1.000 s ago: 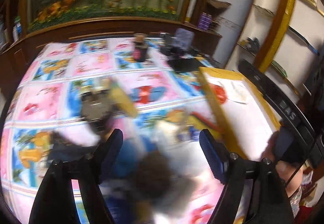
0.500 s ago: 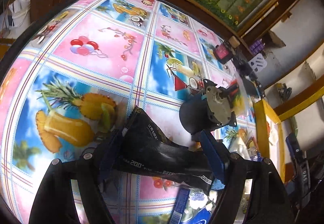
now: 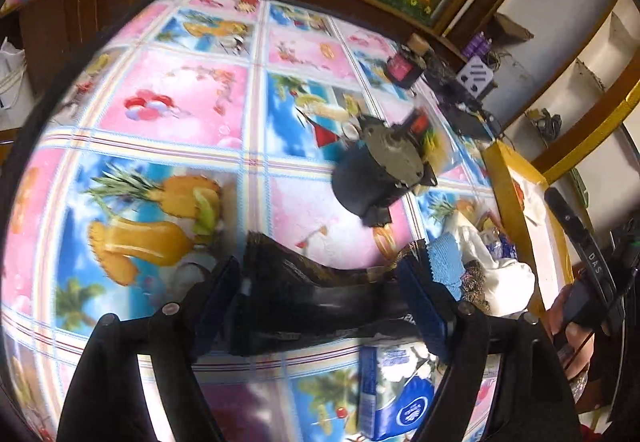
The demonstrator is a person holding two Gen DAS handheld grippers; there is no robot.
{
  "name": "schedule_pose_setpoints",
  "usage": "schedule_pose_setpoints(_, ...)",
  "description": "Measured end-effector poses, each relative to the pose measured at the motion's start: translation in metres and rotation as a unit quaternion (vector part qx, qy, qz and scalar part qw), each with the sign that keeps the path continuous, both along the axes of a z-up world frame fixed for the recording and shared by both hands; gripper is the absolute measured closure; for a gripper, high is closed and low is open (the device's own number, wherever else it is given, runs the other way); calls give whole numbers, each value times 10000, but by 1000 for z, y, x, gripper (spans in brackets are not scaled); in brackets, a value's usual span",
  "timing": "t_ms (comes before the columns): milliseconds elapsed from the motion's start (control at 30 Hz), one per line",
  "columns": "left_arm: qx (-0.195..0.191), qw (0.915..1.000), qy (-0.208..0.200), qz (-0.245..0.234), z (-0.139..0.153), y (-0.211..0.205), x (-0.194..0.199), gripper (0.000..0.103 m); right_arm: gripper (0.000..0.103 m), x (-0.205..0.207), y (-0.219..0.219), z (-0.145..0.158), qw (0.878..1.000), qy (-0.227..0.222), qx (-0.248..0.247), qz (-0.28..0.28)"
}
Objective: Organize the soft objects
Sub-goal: 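Move the left tool to the black snack packet and grasp it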
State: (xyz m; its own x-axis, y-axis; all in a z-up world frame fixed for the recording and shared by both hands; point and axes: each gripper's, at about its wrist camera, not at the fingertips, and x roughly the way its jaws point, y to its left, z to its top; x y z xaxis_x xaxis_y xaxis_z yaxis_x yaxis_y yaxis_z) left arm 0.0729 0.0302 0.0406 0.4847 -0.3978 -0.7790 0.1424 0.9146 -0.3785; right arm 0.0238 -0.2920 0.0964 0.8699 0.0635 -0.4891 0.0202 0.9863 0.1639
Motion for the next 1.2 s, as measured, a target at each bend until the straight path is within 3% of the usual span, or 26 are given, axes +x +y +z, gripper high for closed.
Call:
schedule_pose_setpoints(100,-266,9994,33,233,-4,13,2,20,28,-1,1,1,10000,-55,-33,22)
schedule_pose_setpoints(167,-192,9995,-53,257,-3,12,3,20,28,-1,3,0,10000,-36,-45,52)
schedule_pose_setpoints(400,361,9967,-477,-555,3,-32,9,20,28,2,2,-3,9999,61,74,115)
schedule_pose_setpoints(467,466,9949,-325,-833,-5,-42,13,20,28,2,1,-3,9999,64,78,110)
schedule_pose_setpoints(600,516,9949,-165,-846,-12,-40,11,20,28,1,-1,-4,9999,63,69,69)
schedule_pose_setpoints(767,282,9966,-40,-774,-14,-14,-15,15,28,2,-4,-4,9998,84,167,113)
schedule_pose_setpoints(1067,498,9953,-173,-808,-9,14,-74,14,27,-5,-3,1,9988,-70,354,336)
schedule_pose_setpoints(1200,437,9949,-302,-857,-3,26,-91,14,27,-19,4,11,9906,-423,741,1070)
